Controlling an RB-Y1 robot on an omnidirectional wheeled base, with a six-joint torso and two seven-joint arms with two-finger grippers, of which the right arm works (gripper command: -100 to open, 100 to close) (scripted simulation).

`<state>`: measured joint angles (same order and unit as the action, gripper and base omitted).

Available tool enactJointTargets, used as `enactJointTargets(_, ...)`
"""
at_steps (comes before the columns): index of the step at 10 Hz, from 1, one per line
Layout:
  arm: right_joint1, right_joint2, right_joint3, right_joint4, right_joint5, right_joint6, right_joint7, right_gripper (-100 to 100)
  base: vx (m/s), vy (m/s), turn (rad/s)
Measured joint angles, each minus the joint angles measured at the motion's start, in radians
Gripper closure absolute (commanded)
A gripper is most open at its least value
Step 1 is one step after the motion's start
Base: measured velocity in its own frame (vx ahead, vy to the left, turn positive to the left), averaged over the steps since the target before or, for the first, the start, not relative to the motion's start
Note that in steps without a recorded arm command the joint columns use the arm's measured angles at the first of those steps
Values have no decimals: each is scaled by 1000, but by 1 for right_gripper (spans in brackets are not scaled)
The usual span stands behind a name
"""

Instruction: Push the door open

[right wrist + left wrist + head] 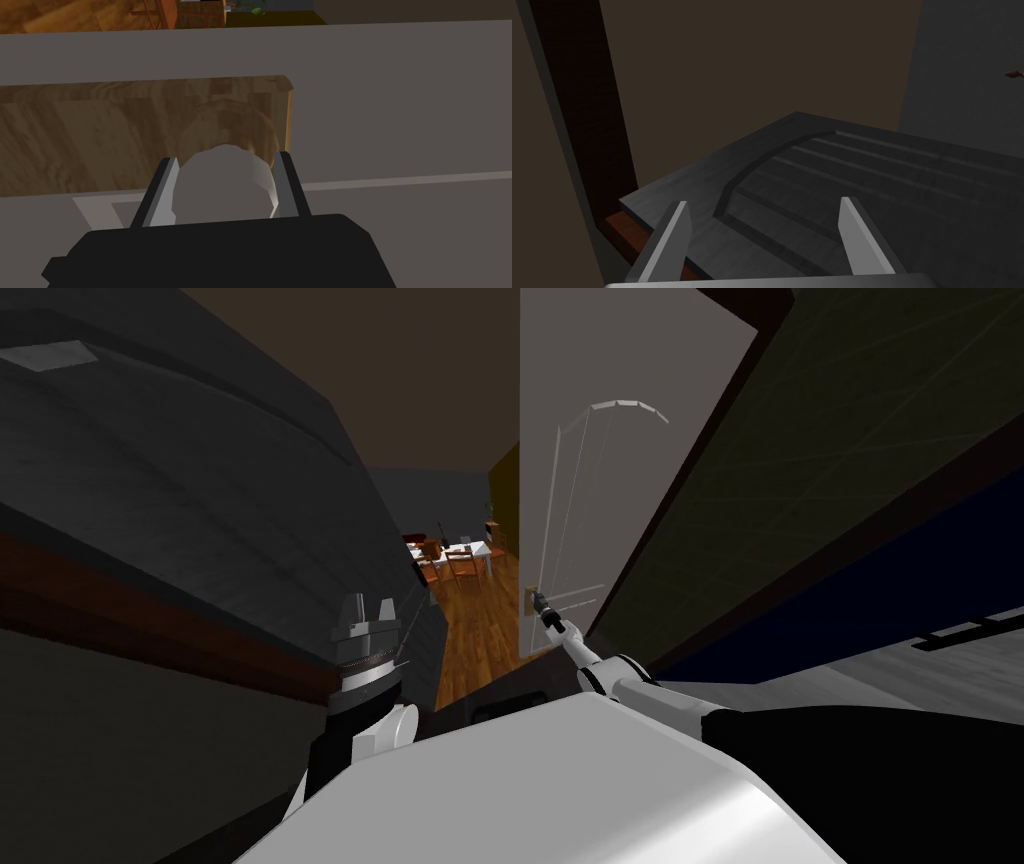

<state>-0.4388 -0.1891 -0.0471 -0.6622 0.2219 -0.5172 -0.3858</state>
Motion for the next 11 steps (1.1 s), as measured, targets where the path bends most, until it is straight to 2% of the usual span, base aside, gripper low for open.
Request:
enactJointTargets(1, 6, -1, -4, -10, -2, 4, 2, 100, 176, 57, -60)
enactJointTargets(3, -16, 9, -29, 36, -10, -13, 28, 100, 158, 74, -44)
enactJointTargets(4, -11, 7, -33, 22, -11, -8, 33, 100, 37, 36, -13)
enactJointTargets(5, 2, 5, -29, -18, -10, 12, 27, 100, 124, 87, -108)
enactJointTargets(7, -2, 9, -52, 14, -18, 1, 46, 100, 174, 103, -83)
enactJointTargets(8, 8, 12, -60, 3, -21, 10, 54, 100, 182, 83, -84)
enactJointTargets(9, 3, 11, -70, 13, -25, 11, 62, 100, 163, 119, -80)
enactJointTargets(10, 29, 10, -71, -43, -26, 39, 59, 100, 141, 88, -40)
enactJointTargets(11, 19, 9, -80, -32, -29, 40, 64, 100, 74, 27, 2)
